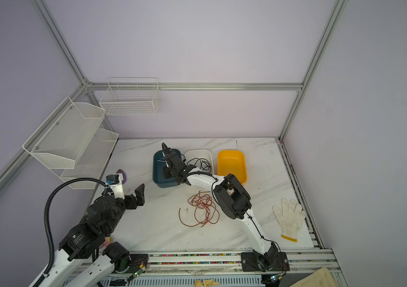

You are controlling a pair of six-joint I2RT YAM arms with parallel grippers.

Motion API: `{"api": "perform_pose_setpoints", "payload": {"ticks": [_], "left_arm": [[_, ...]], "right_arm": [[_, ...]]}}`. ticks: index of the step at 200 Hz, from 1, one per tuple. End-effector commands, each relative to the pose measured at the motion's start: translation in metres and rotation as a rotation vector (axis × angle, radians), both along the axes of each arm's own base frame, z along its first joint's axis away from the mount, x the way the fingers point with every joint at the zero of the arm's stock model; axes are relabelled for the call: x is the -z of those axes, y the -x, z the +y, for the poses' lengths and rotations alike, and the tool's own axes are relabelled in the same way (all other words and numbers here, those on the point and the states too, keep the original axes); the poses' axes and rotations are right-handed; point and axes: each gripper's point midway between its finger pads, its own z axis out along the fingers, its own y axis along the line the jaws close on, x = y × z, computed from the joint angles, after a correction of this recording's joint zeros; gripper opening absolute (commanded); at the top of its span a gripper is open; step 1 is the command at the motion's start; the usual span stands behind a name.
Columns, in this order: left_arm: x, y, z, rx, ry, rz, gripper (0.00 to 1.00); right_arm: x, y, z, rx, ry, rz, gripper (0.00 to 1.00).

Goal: Untangle the cables
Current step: 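Open the right gripper to release the white wire into the teal bin, then move the right gripper back over the red and white wire pile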

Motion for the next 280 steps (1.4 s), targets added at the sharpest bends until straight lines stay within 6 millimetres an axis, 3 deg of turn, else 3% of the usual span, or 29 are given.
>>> {"api": "perform_pose_setpoints", "payload": {"ticks": [1,33,70,104,112,117,120,151,171,189,216,253,280], "left_arm": [[0.006,-0.003,-0.004,0.013,-0.001,-0.006,1.0],[0.007,-0.004,-0.005,0.02,-0.003,-0.003,1.0],[0.007,-0.004,-0.007,0.028,-0.005,0.001,1.0],[0.007,-0.004,-0.009,0.04,-0.006,0.005,1.0],[0.007,-0.004,-0.009,0.044,-0.006,0.006,1.0],[0.007,-0.003,-0.01,0.048,-0.006,0.007,1.0],[0.007,-0.003,-0.01,0.051,-0.007,0.008,1.0],[0.009,-0.003,-0.015,0.076,-0.006,0.017,1.0],[0.011,-0.003,-0.017,0.084,-0.008,0.027,1.0],[0.011,-0.003,-0.018,0.09,-0.009,0.032,1.0],[0.012,-0.003,-0.022,0.111,-0.004,0.041,1.0],[0.017,-0.004,-0.03,0.15,0.001,0.062,1.0],[0.021,-0.005,-0.034,0.165,0.0,0.077,1.0]], "right_arm": [[-0.009,-0.002,-0.012,0.036,0.021,-0.008,0.11],[-0.022,-0.002,-0.013,0.034,0.009,-0.022,0.19],[-0.041,-0.002,-0.017,0.044,-0.002,-0.044,0.39],[-0.06,-0.004,-0.025,0.073,0.006,-0.082,0.67],[-0.066,-0.004,-0.028,0.081,0.007,-0.091,0.79],[-0.07,-0.005,-0.03,0.089,0.007,-0.098,0.95],[-0.072,-0.005,-0.031,0.093,0.008,-0.102,0.97],[-0.109,-0.002,-0.051,0.153,-0.027,-0.167,0.98],[-0.137,0.006,-0.078,0.22,-0.065,-0.226,0.98],[-0.175,0.025,-0.111,0.279,-0.174,-0.311,0.98],[-0.211,0.057,-0.157,0.345,-0.369,-0.363,0.98],[-0.225,0.087,-0.19,0.361,-0.479,-0.335,0.98],[-0.2,0.101,-0.203,0.377,-0.476,-0.254,0.98]]}}
